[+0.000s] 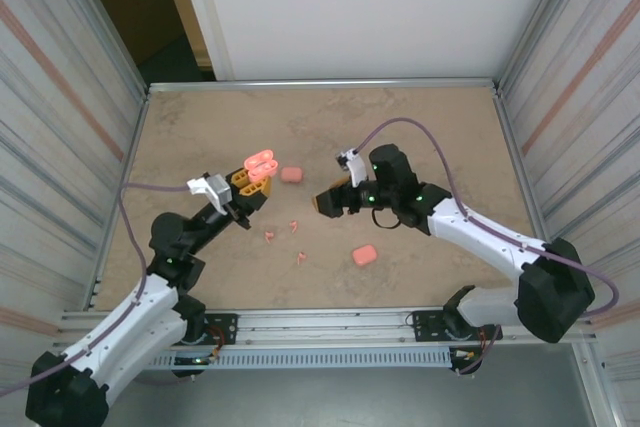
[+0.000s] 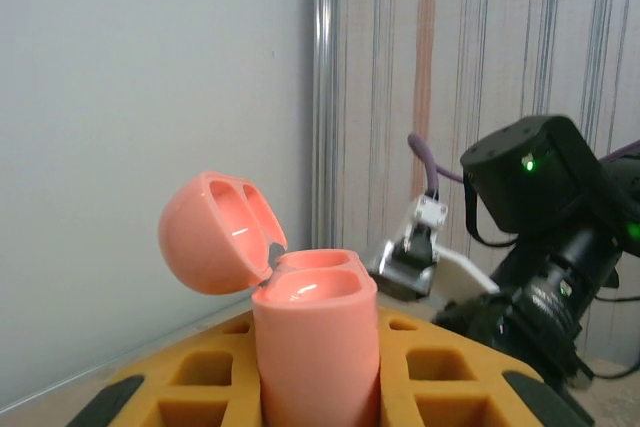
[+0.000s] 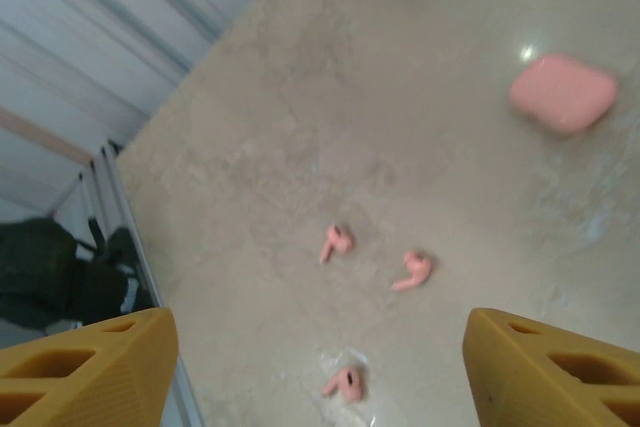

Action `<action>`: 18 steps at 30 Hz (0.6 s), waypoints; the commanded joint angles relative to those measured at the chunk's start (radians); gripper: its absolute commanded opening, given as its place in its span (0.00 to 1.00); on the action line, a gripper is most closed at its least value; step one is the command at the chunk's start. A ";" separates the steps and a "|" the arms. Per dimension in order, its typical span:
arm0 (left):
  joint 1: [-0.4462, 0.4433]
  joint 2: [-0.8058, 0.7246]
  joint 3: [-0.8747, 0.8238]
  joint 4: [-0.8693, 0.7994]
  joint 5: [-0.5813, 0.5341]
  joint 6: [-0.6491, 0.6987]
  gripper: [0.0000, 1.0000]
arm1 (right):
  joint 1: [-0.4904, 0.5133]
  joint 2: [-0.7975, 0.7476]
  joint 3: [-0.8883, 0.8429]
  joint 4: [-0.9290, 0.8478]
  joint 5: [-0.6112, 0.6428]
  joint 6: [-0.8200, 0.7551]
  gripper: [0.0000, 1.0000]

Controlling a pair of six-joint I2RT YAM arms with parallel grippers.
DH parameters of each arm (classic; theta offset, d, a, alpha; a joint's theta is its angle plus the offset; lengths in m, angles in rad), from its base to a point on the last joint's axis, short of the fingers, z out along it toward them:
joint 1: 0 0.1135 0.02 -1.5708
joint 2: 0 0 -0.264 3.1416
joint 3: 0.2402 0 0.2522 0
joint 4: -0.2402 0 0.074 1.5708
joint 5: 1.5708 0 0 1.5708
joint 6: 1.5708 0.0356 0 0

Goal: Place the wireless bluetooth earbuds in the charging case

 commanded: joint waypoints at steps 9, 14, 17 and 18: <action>-0.005 -0.080 0.012 -0.048 -0.003 0.044 0.00 | 0.104 0.189 0.009 -0.104 0.058 -0.013 0.66; -0.004 -0.081 0.015 -0.050 -0.007 0.046 0.00 | 0.139 0.269 0.058 -0.177 0.077 -0.052 0.63; -0.005 -0.073 0.014 -0.045 -0.005 0.046 0.00 | 0.166 0.319 0.085 -0.197 0.083 -0.069 0.62; -0.005 -0.070 0.014 -0.043 -0.005 0.045 0.00 | 0.173 0.335 0.095 -0.202 0.084 -0.074 0.62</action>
